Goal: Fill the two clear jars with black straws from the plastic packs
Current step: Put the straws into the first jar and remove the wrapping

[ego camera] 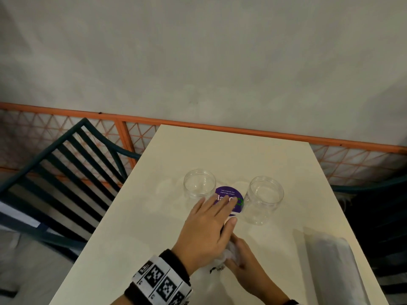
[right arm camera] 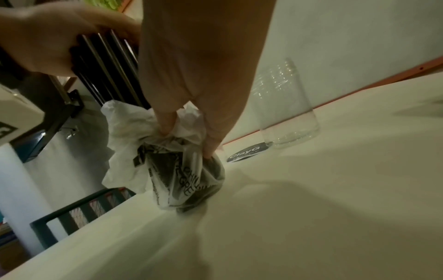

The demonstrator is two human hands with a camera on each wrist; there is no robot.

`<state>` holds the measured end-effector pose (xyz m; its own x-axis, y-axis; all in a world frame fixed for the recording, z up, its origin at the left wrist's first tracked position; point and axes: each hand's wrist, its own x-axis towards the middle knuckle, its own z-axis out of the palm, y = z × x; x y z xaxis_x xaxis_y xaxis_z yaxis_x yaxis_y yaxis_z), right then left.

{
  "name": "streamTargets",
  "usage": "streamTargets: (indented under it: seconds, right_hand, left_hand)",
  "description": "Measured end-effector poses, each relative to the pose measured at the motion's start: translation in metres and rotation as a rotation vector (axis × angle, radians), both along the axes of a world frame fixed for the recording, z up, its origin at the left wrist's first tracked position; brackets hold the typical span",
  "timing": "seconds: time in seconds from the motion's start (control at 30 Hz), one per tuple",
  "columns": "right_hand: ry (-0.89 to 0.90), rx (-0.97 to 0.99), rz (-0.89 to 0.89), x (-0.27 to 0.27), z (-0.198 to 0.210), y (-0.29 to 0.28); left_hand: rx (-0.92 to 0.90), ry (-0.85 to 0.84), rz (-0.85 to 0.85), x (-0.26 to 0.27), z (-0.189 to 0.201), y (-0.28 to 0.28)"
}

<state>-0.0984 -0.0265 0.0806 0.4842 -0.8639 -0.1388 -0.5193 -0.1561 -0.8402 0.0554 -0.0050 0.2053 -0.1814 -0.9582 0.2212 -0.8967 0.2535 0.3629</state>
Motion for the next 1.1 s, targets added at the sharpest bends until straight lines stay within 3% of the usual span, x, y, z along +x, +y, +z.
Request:
streamTargets:
  seconds: [0.2,0.33,0.4,0.53,0.67,0.73,0.9,0.97,1.1]
  right_hand:
    - [-0.003,0.049,0.007,0.002,0.009,-0.006]
    - [-0.062,0.064,0.016,0.003,0.010,-0.005]
    - [-0.054,0.070,0.011,0.005,0.003,-0.006]
    - [-0.067,0.266,-0.130,0.009,0.002,-0.010]
    - [0.033,0.357,-0.031,0.007,0.016,-0.017]
    - [-0.011,0.267,-0.074,0.002,0.031,-0.019]
    - [-0.259,-0.030,-0.252,0.003,0.115,-0.022]
    - [-0.210,-0.189,-0.210,0.006,0.151,-0.031]
    - [0.124,-0.692,-0.199,0.017,0.189,-0.063]
  left_hand:
    - [0.081,-0.122,0.007,0.001,-0.010,0.004]
    - [0.019,0.066,0.069,0.006,-0.003,-0.009]
    - [0.027,0.020,0.082,0.008,0.000,-0.014]
    - [0.071,-0.054,0.076,0.008,-0.006,-0.013]
    - [0.065,-0.087,0.064,0.013,-0.005,-0.005]
    - [0.071,0.003,0.092,0.022,0.008,-0.003]
    - [-0.065,0.510,0.191,0.061,0.043,-0.006]
    - [-0.102,0.569,0.162,0.076,0.049,-0.010]
    - [-0.101,0.509,0.115,0.098,0.049,-0.036]
